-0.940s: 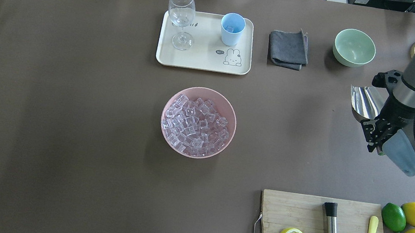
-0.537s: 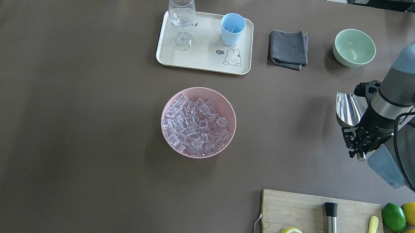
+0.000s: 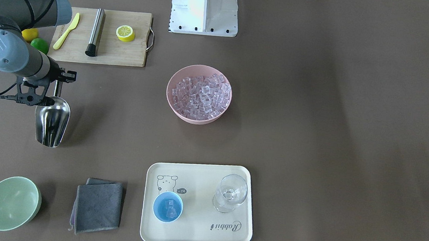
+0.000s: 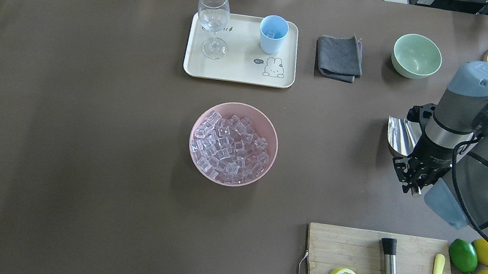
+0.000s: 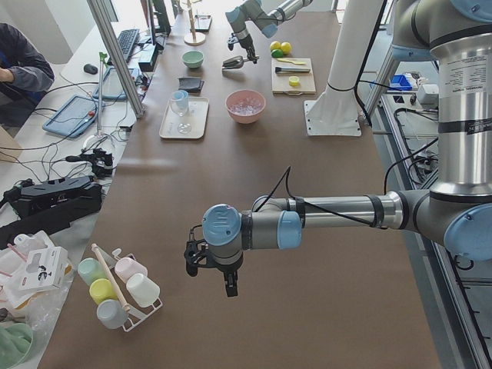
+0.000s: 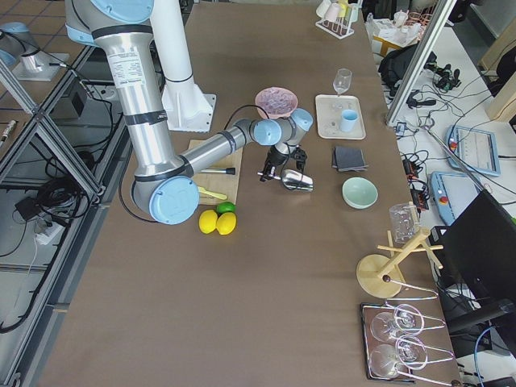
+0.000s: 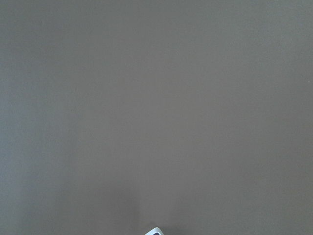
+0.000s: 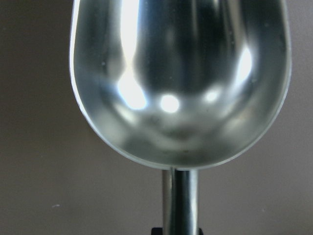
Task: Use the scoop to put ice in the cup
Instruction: 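Lower the scoop onto the table and open the right gripper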
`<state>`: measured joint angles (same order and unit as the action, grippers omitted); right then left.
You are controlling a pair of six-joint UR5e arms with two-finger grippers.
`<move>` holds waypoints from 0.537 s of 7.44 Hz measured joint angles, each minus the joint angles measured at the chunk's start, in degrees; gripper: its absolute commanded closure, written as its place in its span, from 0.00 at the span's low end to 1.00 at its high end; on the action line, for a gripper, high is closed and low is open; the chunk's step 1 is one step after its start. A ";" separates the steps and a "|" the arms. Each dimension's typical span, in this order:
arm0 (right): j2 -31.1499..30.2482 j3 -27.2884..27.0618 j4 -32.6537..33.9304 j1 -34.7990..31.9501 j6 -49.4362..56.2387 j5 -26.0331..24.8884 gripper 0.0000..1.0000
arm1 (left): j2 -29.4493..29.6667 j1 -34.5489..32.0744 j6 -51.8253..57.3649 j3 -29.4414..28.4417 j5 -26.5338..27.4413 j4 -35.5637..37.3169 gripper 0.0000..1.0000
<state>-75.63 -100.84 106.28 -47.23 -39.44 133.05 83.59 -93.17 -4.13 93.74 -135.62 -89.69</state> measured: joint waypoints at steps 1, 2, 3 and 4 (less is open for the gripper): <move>0.00 0.19 -0.01 0.28 -0.12 0.11 0.25 | 0.00 0.00 0.00 -0.05 0.00 -0.03 0.02; -0.01 0.31 -0.02 0.41 -0.21 0.16 0.08 | 0.00 0.01 0.03 -0.14 0.00 -0.04 0.02; 0.00 0.31 -0.02 0.44 -0.25 0.18 0.01 | 0.00 0.01 0.03 -0.24 0.00 -0.04 0.02; 0.03 0.29 -0.02 0.46 -0.27 0.19 0.01 | 0.00 0.06 0.05 -0.33 0.00 -0.05 0.02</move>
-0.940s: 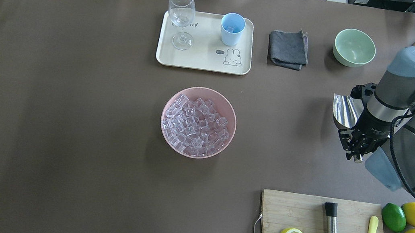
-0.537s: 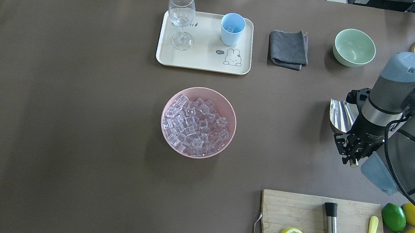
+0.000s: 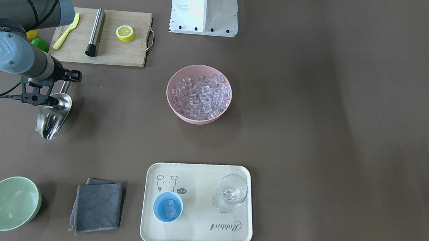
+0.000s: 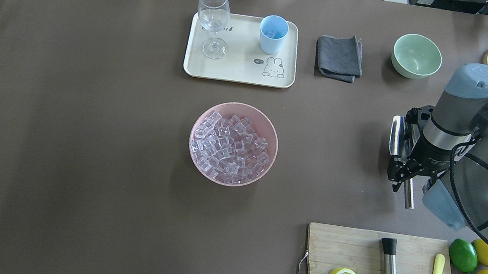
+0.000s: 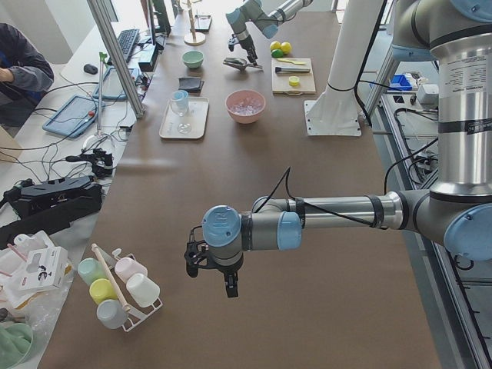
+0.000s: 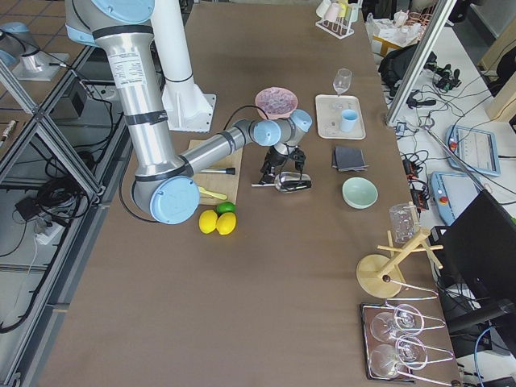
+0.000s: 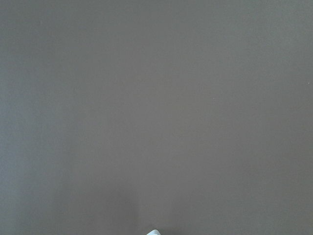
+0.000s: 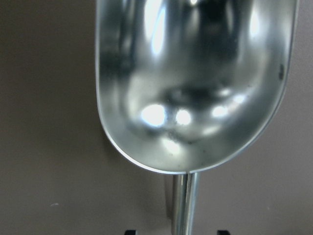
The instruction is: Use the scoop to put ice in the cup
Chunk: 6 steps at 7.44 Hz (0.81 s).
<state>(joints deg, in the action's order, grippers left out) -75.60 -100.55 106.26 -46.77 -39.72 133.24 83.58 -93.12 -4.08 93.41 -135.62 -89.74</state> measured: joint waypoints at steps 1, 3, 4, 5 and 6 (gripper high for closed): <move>0.05 -0.22 0.00 -0.01 -0.01 -0.06 0.01 | 0.00 0.02 -0.02 -0.04 0.00 0.00 0.02; 0.19 -1.85 -0.06 -1.89 0.06 -0.61 0.01 | 0.00 0.04 -0.04 -0.18 0.00 0.00 0.02; 0.21 -3.00 -0.28 -5.10 0.37 -0.76 0.01 | 0.00 0.05 -0.05 -0.18 0.00 0.00 0.02; 0.05 -4.05 -1.42 -9.83 0.94 -0.77 0.01 | 0.00 0.09 -0.05 -0.17 0.00 0.00 0.02; -0.48 -5.20 -2.38 -15.41 2.46 -0.87 0.01 | 0.00 0.10 -0.05 -0.17 0.00 0.00 0.02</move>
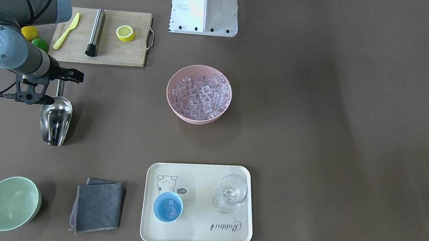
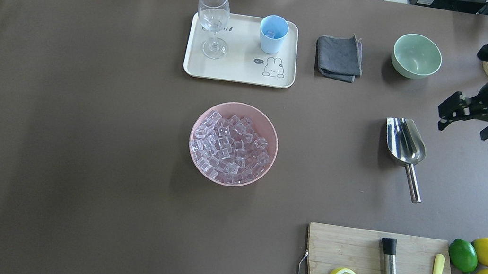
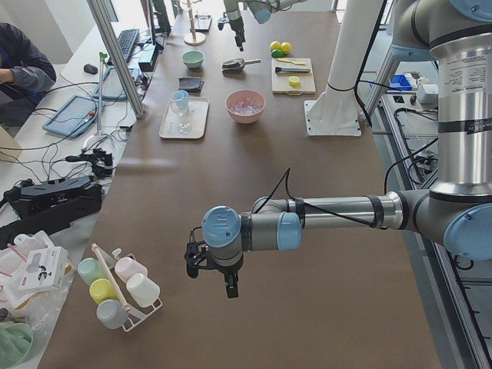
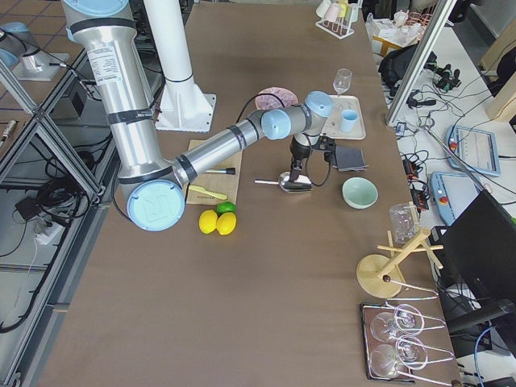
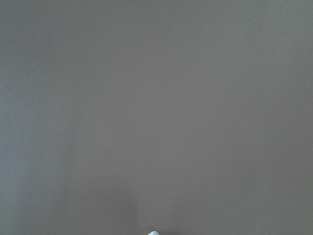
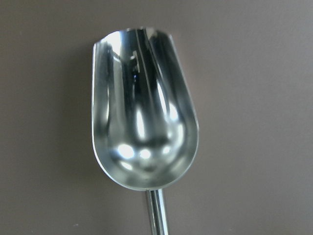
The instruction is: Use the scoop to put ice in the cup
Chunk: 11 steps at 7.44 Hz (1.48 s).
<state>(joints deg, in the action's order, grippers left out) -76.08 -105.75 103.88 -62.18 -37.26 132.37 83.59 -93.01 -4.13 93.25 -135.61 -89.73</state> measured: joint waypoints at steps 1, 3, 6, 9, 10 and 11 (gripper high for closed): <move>-0.87 -0.52 -0.34 -5.68 4.87 -0.12 0.01 | 0.03 0.01 0.00 0.00 0.00 0.00 0.02; -3.67 0.41 0.27 -16.76 21.04 0.05 0.01 | 0.07 0.02 0.00 0.05 0.00 0.00 0.02; -10.68 5.52 0.22 -28.14 43.23 0.34 0.01 | 0.03 0.03 0.00 0.04 0.00 -0.04 0.02; -15.54 7.24 -0.11 -30.21 46.62 0.26 0.01 | 0.13 0.11 0.02 0.39 0.00 -0.15 0.02; -16.12 7.32 -0.11 -30.31 46.69 0.26 0.01 | 0.27 0.21 0.16 0.49 -0.04 -0.33 0.02; -16.34 7.29 -0.10 -30.33 46.69 0.29 0.01 | 0.57 0.23 0.19 0.58 -0.03 -0.85 0.02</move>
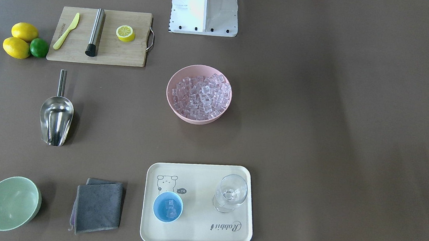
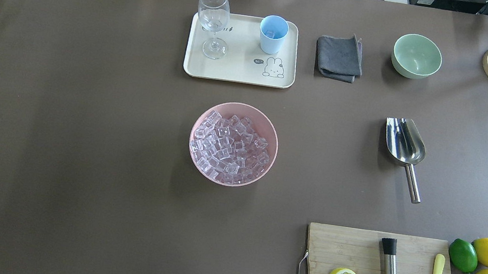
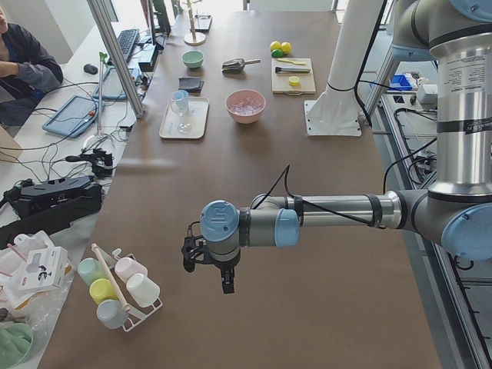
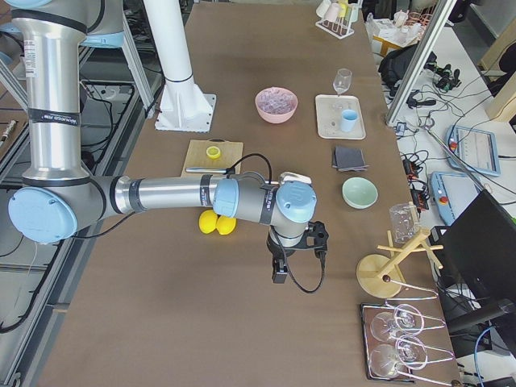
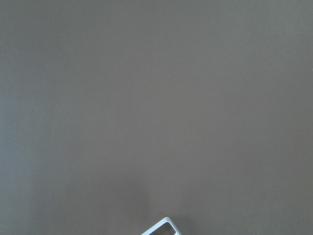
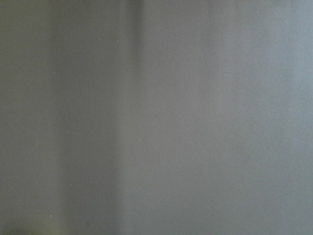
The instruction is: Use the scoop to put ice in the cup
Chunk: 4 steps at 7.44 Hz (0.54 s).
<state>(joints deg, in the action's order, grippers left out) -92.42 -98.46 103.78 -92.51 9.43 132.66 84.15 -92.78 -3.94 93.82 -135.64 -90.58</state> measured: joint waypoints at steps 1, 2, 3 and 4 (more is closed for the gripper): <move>-0.08 -0.29 -0.03 -0.02 -0.02 -0.01 0.00 | 0.19 -0.03 -0.04 -0.10 0.01 -0.61 0.02; -0.10 -0.35 -0.05 -0.03 -0.07 -0.06 0.01 | 0.32 0.02 -0.08 -0.27 0.02 -0.96 0.02; -0.08 -0.35 -0.06 -0.03 -0.10 -0.10 0.01 | 0.47 0.17 -0.13 -0.18 0.03 -1.09 0.02; -0.07 -0.29 -0.06 -0.03 -0.15 -0.15 0.01 | 0.70 0.20 -0.16 0.29 0.03 -1.10 0.02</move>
<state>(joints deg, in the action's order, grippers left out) -92.49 -98.75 103.72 -92.55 9.28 132.51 84.85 -92.57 -4.10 94.11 -135.62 -91.69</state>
